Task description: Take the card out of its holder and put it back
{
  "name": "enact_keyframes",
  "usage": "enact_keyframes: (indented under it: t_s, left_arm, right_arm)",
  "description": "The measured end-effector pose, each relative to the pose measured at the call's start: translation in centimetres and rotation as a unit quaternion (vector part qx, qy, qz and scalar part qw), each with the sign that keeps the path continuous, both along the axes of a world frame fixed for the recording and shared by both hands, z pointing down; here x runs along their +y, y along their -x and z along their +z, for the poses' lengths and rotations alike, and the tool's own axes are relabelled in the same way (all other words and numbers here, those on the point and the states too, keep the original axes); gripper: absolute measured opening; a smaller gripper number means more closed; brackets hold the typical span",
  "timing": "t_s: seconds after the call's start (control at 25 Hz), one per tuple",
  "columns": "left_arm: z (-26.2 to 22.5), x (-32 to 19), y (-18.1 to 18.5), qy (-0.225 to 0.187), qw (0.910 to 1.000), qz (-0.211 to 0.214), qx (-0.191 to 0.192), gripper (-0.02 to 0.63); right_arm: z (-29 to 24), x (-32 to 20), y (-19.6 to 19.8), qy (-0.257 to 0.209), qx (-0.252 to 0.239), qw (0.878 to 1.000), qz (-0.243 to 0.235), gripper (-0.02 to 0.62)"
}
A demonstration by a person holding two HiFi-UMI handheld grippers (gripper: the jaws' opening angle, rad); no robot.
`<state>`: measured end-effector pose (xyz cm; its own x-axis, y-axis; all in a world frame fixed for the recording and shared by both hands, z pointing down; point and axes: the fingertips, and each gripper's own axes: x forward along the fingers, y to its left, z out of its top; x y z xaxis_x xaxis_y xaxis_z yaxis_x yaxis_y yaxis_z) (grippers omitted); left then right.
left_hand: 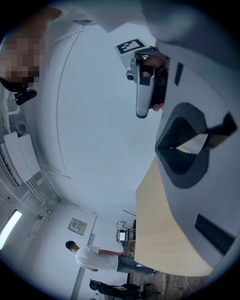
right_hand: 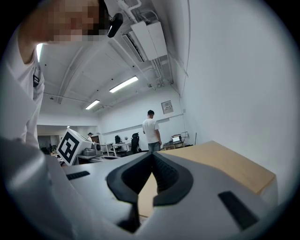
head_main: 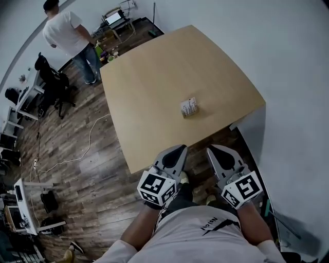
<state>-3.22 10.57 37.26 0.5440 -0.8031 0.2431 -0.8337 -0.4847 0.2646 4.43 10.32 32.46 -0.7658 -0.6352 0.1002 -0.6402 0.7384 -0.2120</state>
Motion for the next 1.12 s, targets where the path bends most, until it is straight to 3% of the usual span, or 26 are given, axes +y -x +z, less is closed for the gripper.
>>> enact_keyframes:
  t_s: [0.28,0.56,1.12]
  left_arm:
    - [2.2,-6.4,3.7,0.006,0.9989,0.045,-0.009,0.014]
    - [5.2,-11.7,5.3,0.000,0.9977,0.062,-0.029,0.014]
    - [18.6,-20.6,6.3,0.056,0.9976,0.039,-0.011,0.028]
  right_arm:
    - [1.2,-5.6,4.5,0.015,0.019,0.999,0.025,0.013]
    - [2.7,-9.0,5.5,0.031,0.022,0.999,0.023,0.012]
    - [10.4,-17.7,6.3,0.078,0.028,0.995,-0.063,0.013]
